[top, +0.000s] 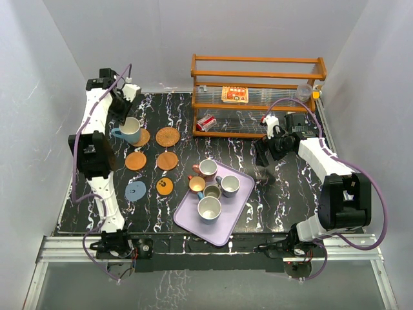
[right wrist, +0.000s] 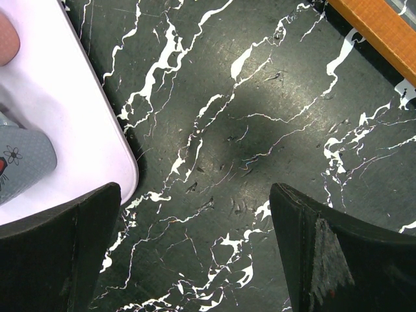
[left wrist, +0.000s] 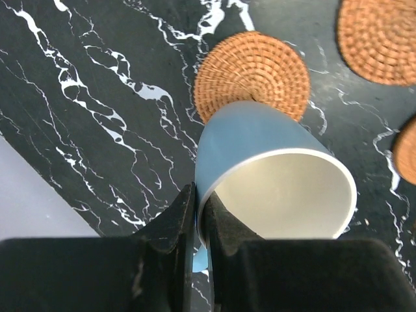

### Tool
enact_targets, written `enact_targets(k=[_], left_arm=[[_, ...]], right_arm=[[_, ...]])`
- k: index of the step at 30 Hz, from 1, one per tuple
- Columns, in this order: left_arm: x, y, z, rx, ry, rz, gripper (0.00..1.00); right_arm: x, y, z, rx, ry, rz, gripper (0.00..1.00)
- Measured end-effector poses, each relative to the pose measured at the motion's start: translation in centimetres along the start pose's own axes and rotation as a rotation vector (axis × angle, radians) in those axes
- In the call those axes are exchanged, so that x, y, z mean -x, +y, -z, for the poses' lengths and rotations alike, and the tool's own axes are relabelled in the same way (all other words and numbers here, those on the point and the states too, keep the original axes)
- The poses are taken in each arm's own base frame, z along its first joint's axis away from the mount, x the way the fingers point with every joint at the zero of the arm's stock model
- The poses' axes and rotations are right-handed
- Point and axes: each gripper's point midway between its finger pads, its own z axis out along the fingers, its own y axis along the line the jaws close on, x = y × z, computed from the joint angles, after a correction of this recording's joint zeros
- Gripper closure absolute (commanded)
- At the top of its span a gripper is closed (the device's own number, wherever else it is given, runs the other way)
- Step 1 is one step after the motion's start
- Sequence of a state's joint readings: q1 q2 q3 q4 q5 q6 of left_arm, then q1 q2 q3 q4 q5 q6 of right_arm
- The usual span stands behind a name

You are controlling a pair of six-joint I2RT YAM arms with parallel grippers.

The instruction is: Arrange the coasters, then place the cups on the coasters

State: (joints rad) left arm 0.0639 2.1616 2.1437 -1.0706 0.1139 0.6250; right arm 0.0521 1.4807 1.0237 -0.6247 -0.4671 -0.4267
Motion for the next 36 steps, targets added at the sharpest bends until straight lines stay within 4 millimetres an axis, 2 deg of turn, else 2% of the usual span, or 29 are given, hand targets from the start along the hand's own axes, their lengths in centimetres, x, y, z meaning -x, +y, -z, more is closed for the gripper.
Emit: enact_targets(k=[5,13,32,36], left_arm=[[-0.4,1.7,-3.0,0.002,0.034,0.063,1.00],[1.0,1.7,-2.5,0.004,-0.012,0.108,1.00],[1.2,1.3,-2.6,-0.006,-0.018,0.149,1.00],[1.2,1.3,-3.1,-0.006,-0.021,0.153,1.00]], right_arm=[[0.0,0.0,0.0,0.002,-0.001,-0.001,0.02],[0.0,0.1,0.0,0.003,-0.001,-0.003,0.02],[0.0,0.0,0.0,0.003,-0.001,-0.004,0.02],[0.0,0.0,0.0,0.003,0.000,-0.004,0.02]])
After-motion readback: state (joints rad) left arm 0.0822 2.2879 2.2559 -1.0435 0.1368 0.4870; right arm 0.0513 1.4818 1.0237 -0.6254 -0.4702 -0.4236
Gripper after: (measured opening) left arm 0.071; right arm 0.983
